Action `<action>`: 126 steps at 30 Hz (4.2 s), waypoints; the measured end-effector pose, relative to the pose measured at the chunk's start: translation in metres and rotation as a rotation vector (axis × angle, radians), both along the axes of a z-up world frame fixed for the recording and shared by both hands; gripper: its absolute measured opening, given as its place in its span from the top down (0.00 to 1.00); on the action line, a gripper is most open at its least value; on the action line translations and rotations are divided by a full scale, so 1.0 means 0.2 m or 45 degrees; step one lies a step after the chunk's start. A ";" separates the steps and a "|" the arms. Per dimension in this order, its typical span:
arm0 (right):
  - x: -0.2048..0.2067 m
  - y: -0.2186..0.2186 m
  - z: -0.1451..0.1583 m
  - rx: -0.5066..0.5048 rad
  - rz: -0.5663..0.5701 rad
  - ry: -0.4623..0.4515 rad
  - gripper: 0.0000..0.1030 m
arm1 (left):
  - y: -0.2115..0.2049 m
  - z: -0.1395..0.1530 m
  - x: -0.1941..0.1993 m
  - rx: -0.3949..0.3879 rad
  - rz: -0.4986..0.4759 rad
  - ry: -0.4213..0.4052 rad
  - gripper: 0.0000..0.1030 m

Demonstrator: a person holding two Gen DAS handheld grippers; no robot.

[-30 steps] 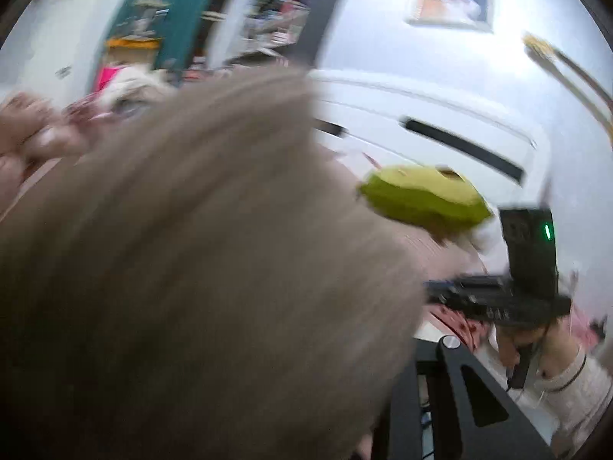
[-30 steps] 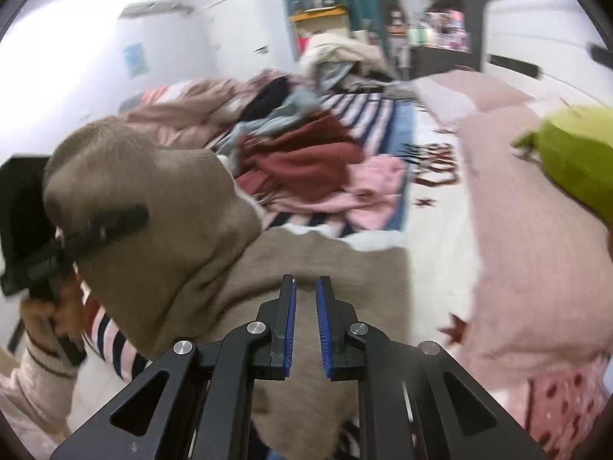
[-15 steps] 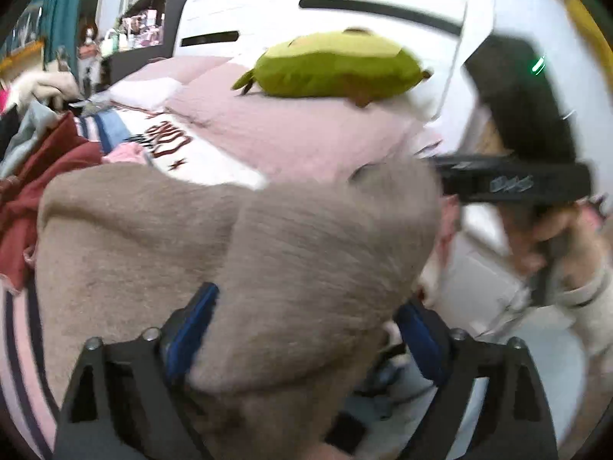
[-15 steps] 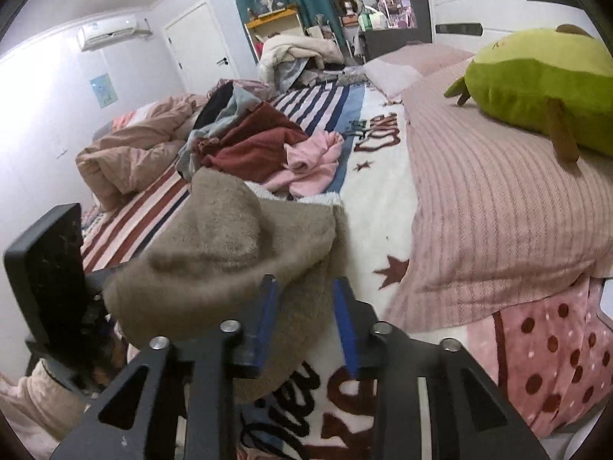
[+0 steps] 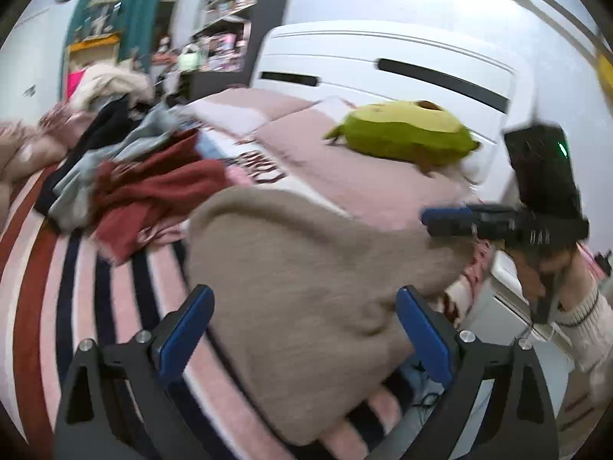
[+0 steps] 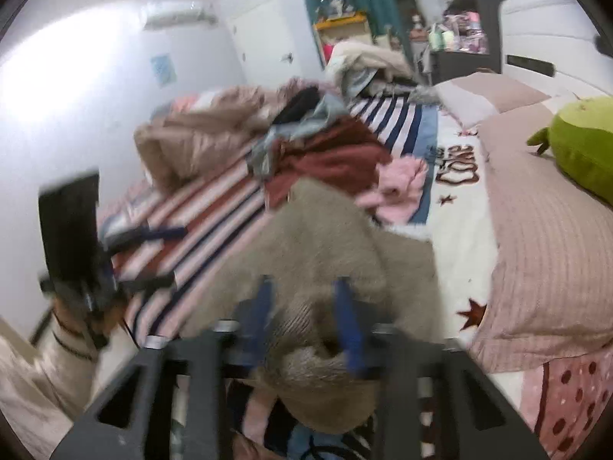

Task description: Fold small clothes

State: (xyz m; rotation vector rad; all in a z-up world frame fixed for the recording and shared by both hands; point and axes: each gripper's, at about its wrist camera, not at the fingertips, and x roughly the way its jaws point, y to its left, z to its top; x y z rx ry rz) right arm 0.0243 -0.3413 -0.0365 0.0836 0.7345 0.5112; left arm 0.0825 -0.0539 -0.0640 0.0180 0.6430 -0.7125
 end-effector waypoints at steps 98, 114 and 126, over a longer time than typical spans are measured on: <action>0.61 2.43 -0.37 0.202 0.691 0.423 0.64 | 2.25 -0.23 0.04 -0.088 0.715 0.460 0.51; 0.48 2.13 -0.26 0.143 0.645 0.245 0.49 | 2.18 -0.06 -0.13 0.041 0.999 0.256 0.37; 0.22 1.42 -0.18 0.044 0.471 0.020 0.38 | 1.65 0.24 -0.32 0.044 1.075 -0.049 0.18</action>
